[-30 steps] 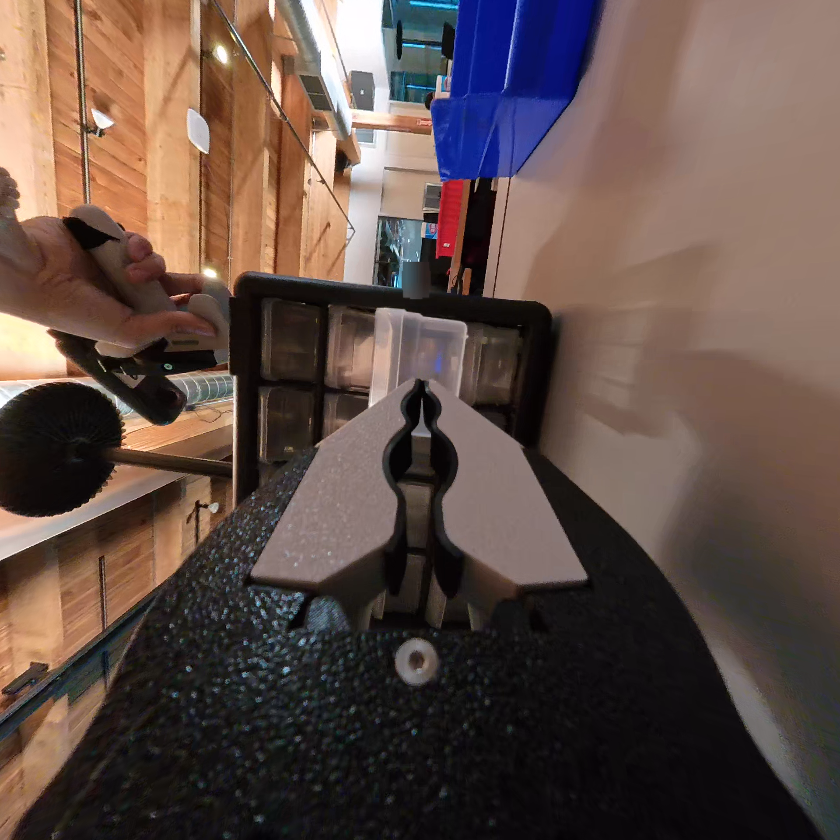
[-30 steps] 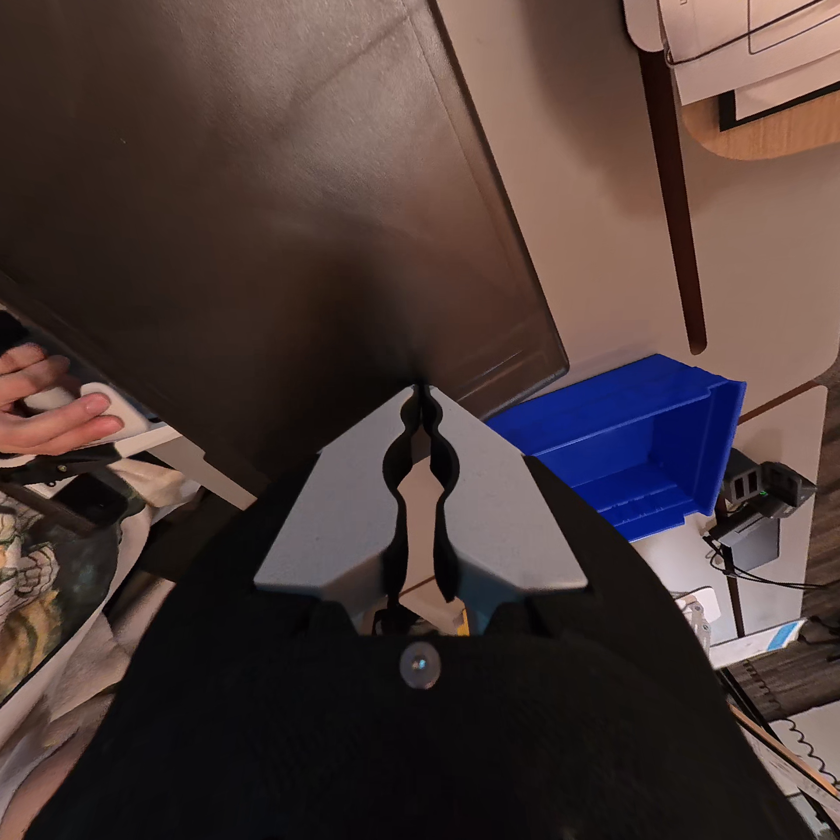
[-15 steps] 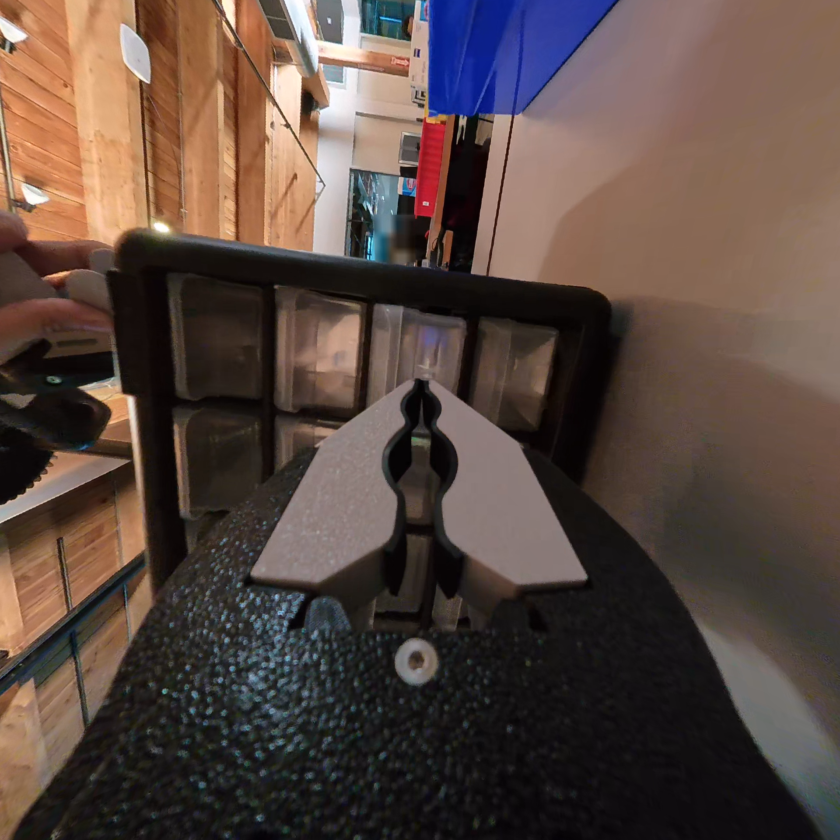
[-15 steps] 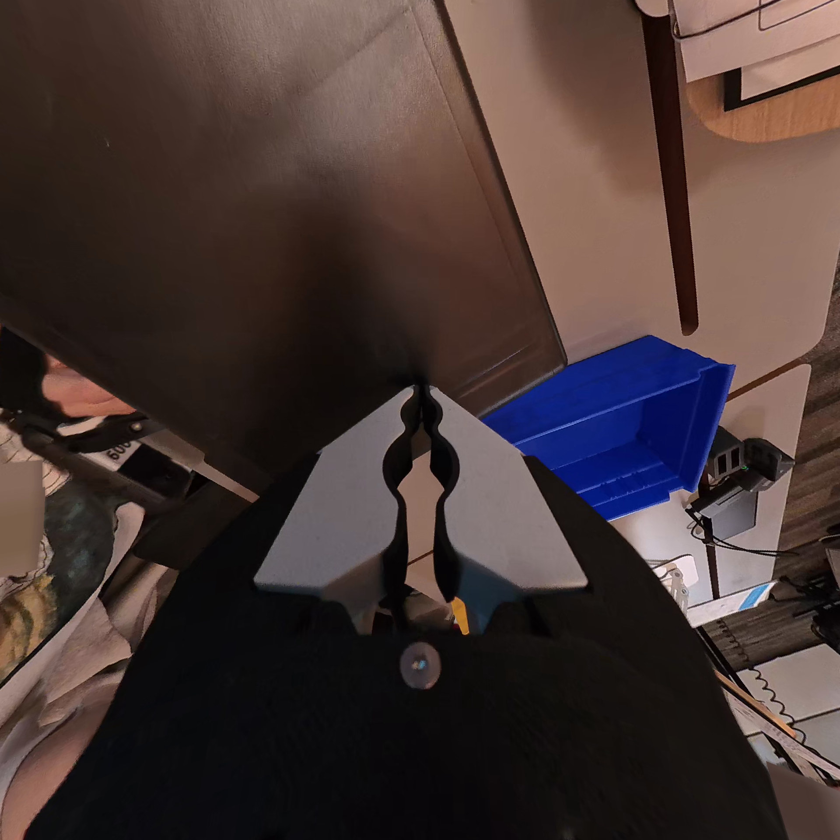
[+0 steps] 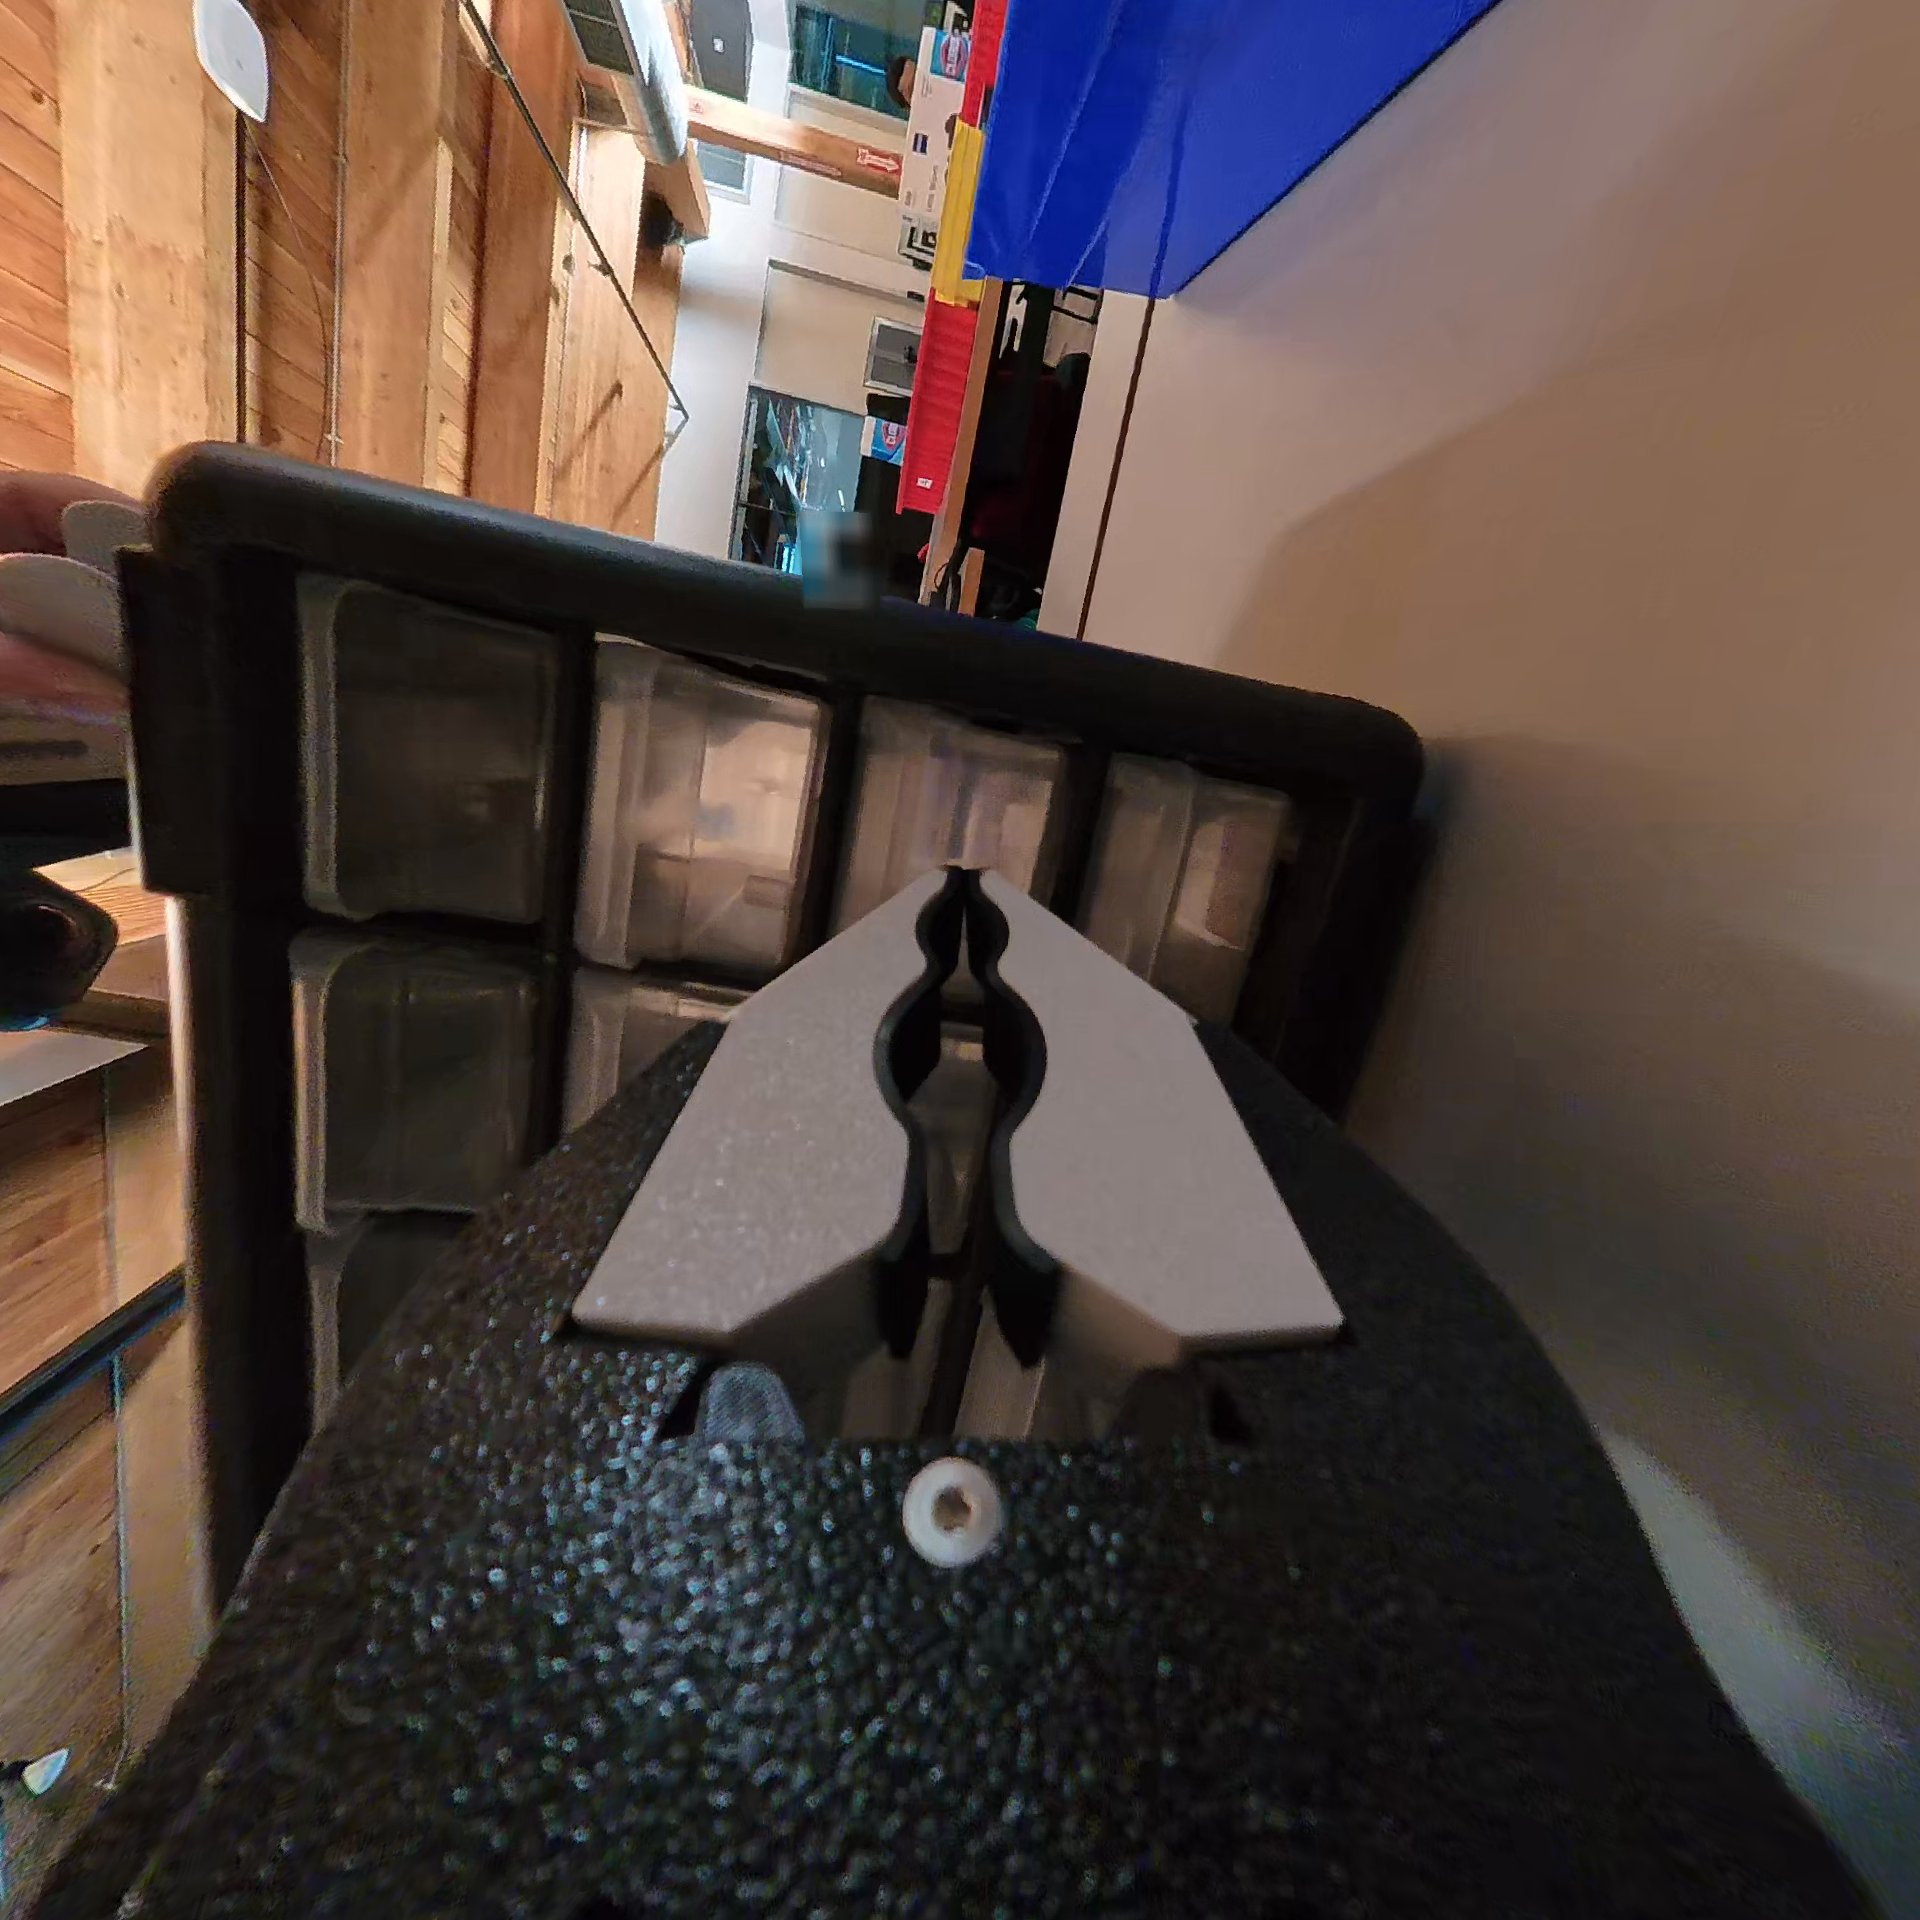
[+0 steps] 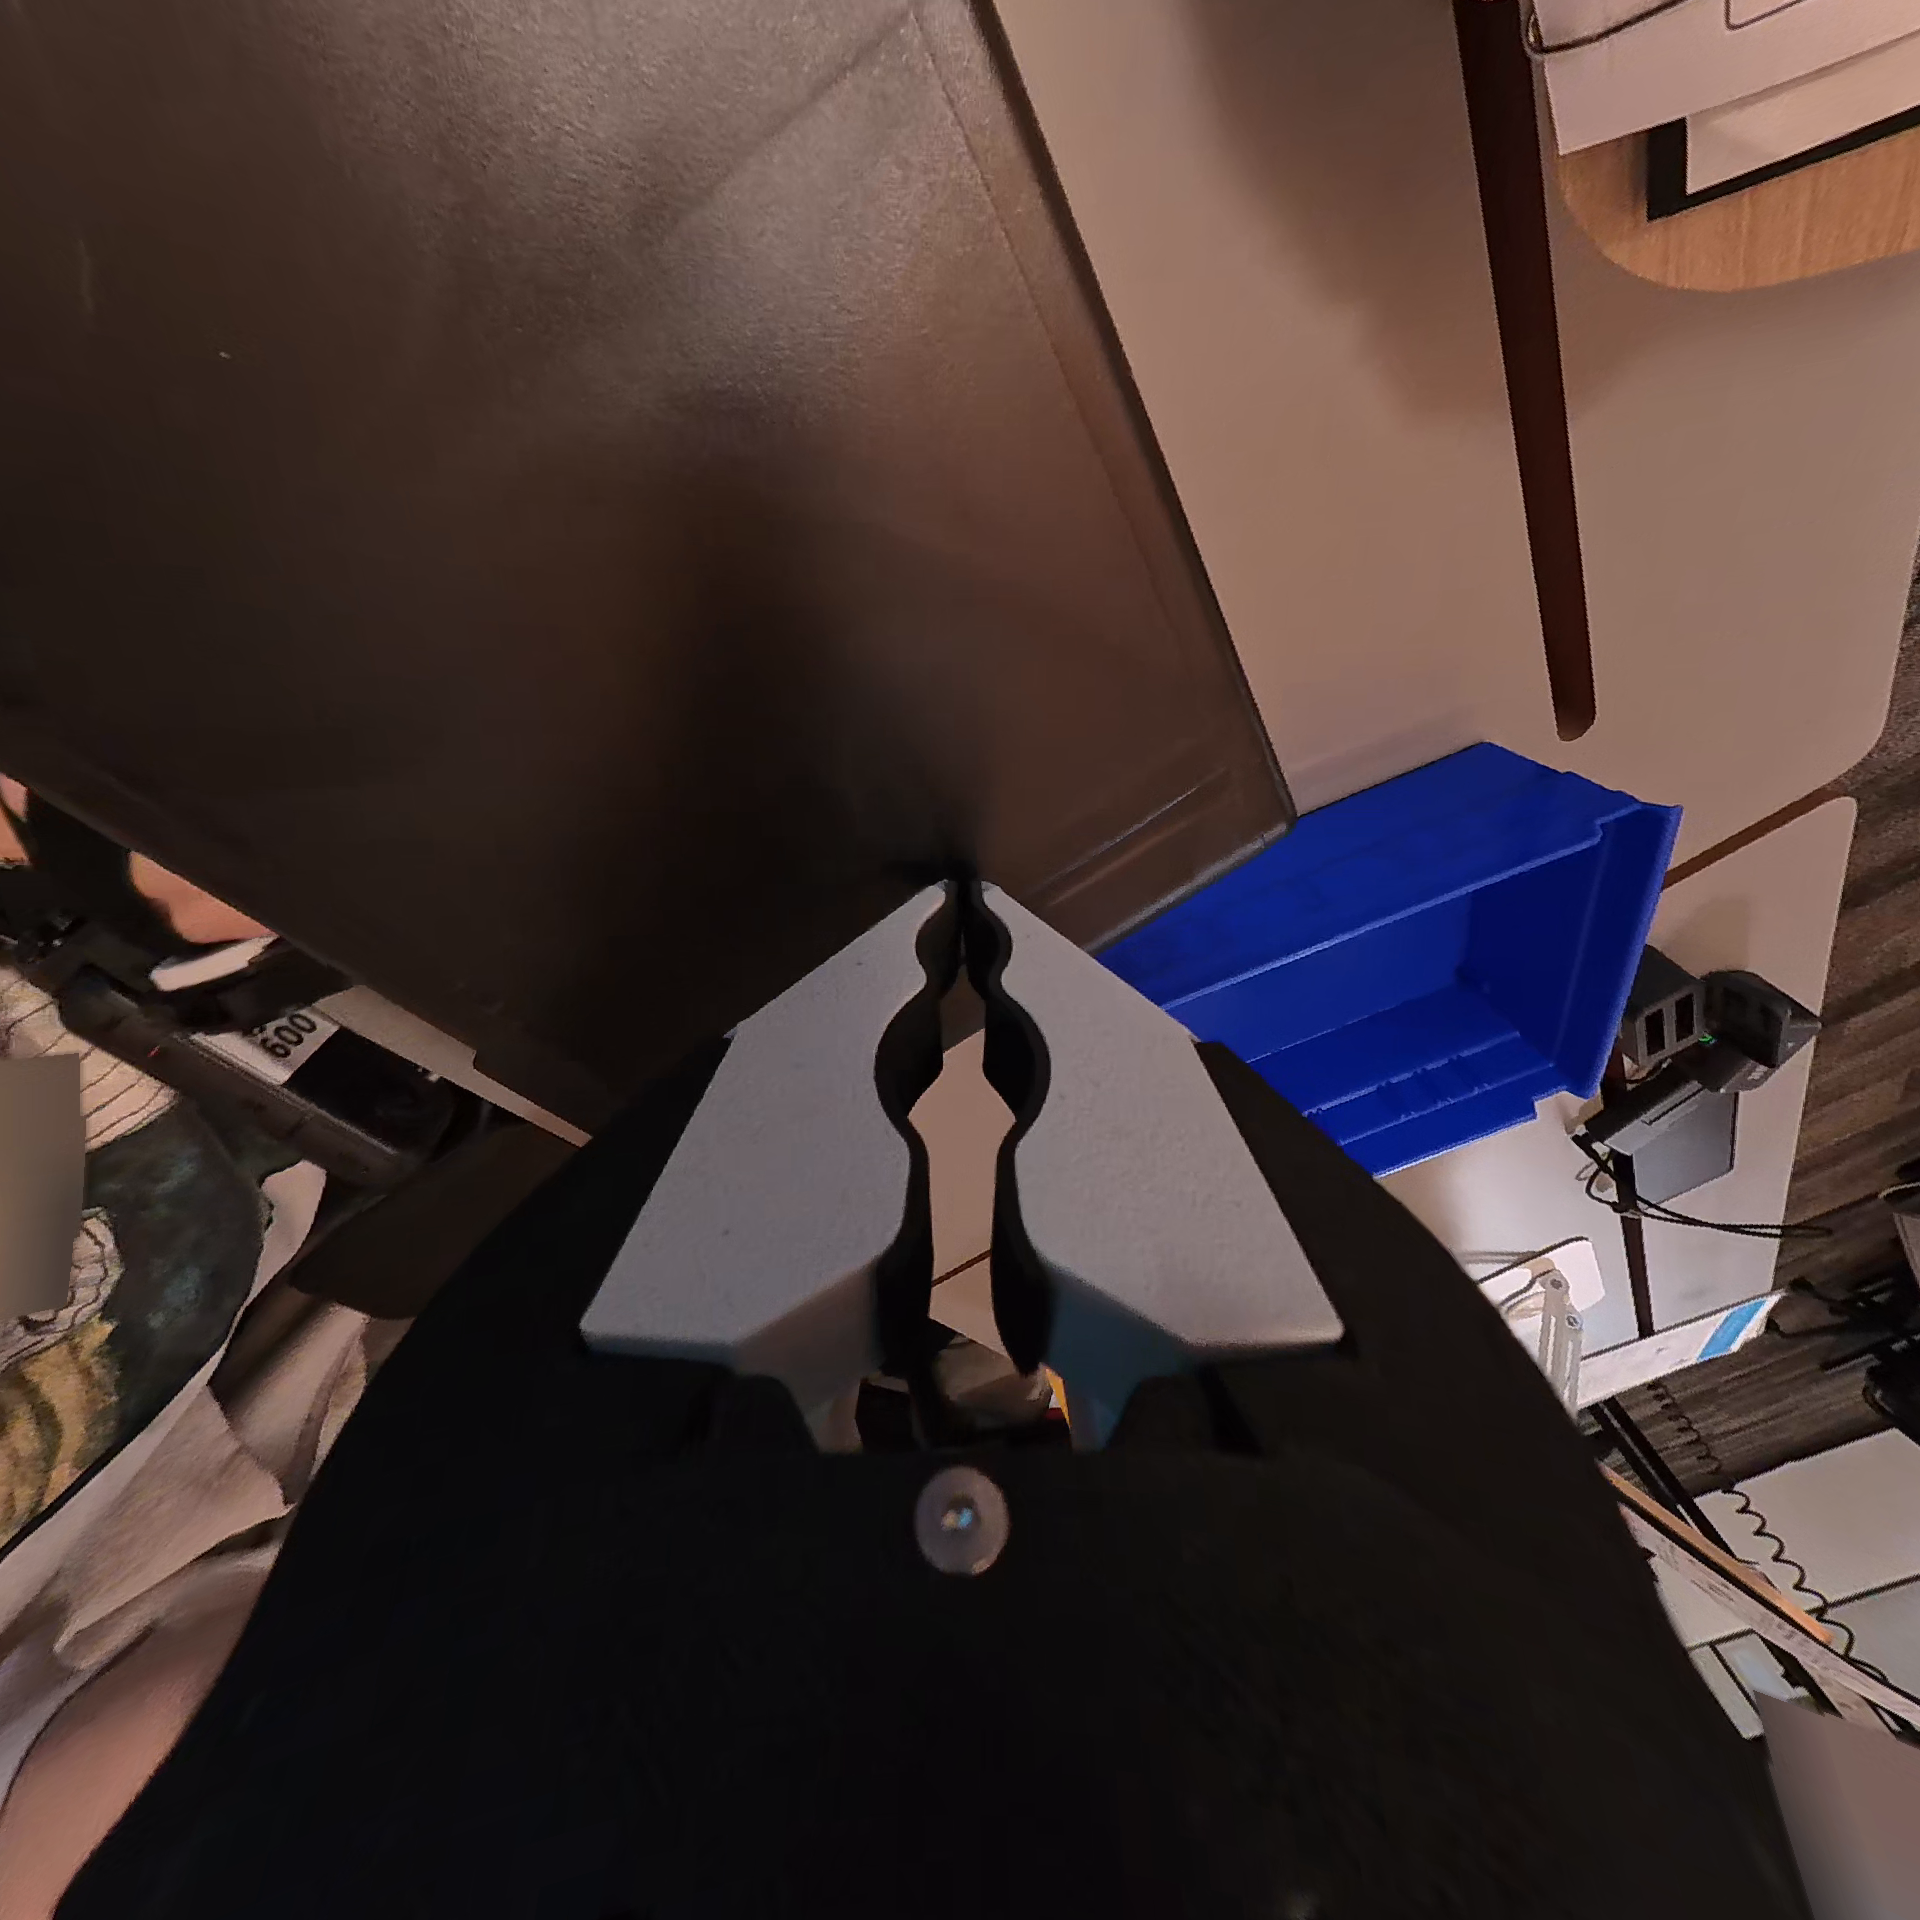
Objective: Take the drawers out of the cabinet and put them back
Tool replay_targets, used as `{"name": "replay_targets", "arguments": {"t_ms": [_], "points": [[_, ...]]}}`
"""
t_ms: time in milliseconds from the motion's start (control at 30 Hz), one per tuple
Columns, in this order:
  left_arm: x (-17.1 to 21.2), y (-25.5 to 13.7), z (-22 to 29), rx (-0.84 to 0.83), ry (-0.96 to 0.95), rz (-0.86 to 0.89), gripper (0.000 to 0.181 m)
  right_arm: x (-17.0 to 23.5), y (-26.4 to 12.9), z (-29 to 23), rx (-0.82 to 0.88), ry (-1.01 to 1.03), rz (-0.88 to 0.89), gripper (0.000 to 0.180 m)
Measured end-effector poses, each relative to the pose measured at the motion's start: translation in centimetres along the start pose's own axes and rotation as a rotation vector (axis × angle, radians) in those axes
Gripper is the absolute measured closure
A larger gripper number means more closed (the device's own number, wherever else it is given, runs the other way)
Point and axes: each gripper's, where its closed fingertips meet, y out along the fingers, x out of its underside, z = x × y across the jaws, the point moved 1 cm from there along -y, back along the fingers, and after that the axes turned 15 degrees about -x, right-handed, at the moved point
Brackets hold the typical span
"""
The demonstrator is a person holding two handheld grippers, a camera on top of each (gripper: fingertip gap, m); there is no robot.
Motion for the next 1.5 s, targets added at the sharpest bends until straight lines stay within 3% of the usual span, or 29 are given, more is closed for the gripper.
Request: {"name": "replay_targets", "arguments": {"t_ms": [167, 433, 633, 667, 700, 833, 933, 1000, 1100, 1167, 1267, 1500], "points": [[-0.7, -1.5, -1.1, 0.014, -0.062, 0.023, 0.181, 0.0, 0.0, 0.0, 0.034, 0.012, -0.022, 0.18], [-0.9, -5.2, -3.1, 0.128, -0.388, 0.014, 0.181, -0.1, 0.0, 0.0, 0.129, -0.002, 0.017, 0.18], [-0.9, -6.4, -4.4, 0.268, -0.757, -0.064, 0.181, 0.9, -0.3, -0.8, 0.188, -0.178, 0.166, 0.18], [-1.2, -6.5, -4.7, 0.287, -0.796, -0.063, 0.18, 1.6, -1.3, -0.5, 0.26, -0.185, 0.25, 0.167], [-1.6, -6.6, -4.9, 0.3, -0.821, -0.059, 0.177, 2.5, -2.8, 0.2, 0.365, -0.162, 0.359, 0.138], [-4.0, -6.5, -5.6, 0.349, -0.903, -0.037, 0.166, 11.1, -7.0, 1.3, 0.584, 0.029, 0.854, 0.12], [-7.1, -6.0, -5.6, 0.392, -1.0, -0.005, 0.158, 19.8, -4.9, 3.0, 0.668, 0.235, 1.154, 0.092], [-9.5, -5.1, -5.4, 0.401, -1.046, 0.012, 0.151, 25.5, -0.3, 4.1, 0.666, 0.422, 1.2, 0.069], [-12.7, -2.5, -4.4, 0.384, -1.109, -0.01, 0.144, 30.1, 5.8, 3.6, 0.618, 0.548, 1.251, 0.07], [-14.5, -0.1, -2.8, 0.397, -1.152, -0.069, 0.129, 32.4, 8.4, 3.1, 0.641, 0.602, 1.272, 0.07], [-16.3, 4.1, -0.2, 0.405, -1.209, -0.189, 0.12, 34.7, 9.8, 2.7, 0.718, 0.644, 1.316, 0.068], [-16.0, 12.5, 4.3, 0.266, -1.067, -0.344, 0.123, 37.6, 9.1, 3.8, 0.834, 0.684, 1.301, 0.063]]}}
